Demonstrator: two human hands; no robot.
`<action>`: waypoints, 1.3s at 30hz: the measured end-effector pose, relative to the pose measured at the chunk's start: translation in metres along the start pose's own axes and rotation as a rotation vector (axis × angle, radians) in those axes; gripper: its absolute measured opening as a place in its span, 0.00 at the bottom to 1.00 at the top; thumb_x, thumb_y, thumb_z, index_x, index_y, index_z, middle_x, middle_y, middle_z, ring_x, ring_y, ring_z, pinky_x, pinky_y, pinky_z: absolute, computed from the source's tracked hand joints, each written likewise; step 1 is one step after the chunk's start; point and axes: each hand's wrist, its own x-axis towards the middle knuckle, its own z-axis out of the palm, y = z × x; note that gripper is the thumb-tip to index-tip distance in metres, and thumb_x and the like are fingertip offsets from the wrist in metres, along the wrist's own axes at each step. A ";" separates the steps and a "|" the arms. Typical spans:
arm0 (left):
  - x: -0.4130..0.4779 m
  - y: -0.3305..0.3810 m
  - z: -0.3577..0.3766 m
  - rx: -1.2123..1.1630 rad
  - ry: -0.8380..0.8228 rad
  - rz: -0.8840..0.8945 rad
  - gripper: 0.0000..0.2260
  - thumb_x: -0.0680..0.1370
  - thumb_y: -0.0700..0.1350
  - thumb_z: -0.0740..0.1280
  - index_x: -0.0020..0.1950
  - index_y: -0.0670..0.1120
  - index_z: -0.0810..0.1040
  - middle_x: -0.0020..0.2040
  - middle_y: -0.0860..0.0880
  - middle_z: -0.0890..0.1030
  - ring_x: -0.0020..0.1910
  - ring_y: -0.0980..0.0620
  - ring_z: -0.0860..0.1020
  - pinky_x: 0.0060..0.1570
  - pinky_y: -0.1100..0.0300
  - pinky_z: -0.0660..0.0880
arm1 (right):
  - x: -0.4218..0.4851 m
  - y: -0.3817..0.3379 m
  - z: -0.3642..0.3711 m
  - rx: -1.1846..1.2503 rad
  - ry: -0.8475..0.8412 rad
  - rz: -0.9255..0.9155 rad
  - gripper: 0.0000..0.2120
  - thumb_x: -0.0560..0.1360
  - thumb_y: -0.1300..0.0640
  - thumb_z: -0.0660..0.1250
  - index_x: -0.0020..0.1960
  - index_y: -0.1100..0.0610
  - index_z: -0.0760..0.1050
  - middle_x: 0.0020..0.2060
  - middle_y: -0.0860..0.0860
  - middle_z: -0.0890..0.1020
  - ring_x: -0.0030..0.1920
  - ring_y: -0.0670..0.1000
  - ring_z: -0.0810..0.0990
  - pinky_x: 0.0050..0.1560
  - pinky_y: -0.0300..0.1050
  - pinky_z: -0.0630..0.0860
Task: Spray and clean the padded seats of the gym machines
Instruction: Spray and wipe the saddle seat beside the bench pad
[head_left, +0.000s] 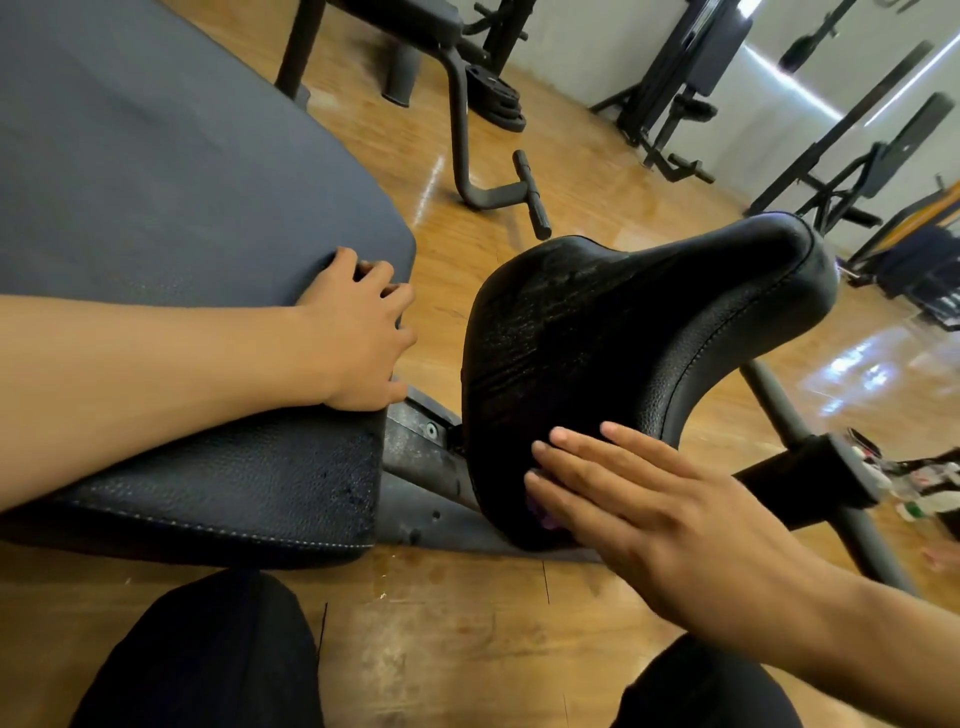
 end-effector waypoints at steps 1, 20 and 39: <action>0.000 0.000 -0.001 -0.006 -0.007 0.002 0.29 0.81 0.66 0.47 0.73 0.51 0.68 0.74 0.42 0.63 0.71 0.38 0.63 0.63 0.43 0.63 | 0.009 0.008 0.000 0.015 0.012 0.039 0.23 0.82 0.56 0.56 0.76 0.55 0.67 0.76 0.54 0.68 0.78 0.53 0.61 0.76 0.56 0.58; -0.002 -0.002 -0.007 -0.003 -0.081 0.007 0.30 0.82 0.68 0.46 0.77 0.52 0.63 0.79 0.42 0.58 0.75 0.37 0.59 0.66 0.42 0.62 | 0.030 0.058 -0.017 -0.068 0.181 0.293 0.18 0.80 0.61 0.61 0.69 0.58 0.76 0.69 0.57 0.76 0.74 0.58 0.68 0.77 0.58 0.58; 0.000 0.001 -0.005 -0.019 -0.085 0.002 0.29 0.82 0.67 0.46 0.75 0.52 0.65 0.77 0.42 0.60 0.73 0.37 0.60 0.66 0.41 0.62 | 0.020 0.068 -0.003 0.035 0.261 0.091 0.15 0.83 0.63 0.61 0.68 0.61 0.77 0.66 0.58 0.78 0.72 0.57 0.72 0.74 0.60 0.64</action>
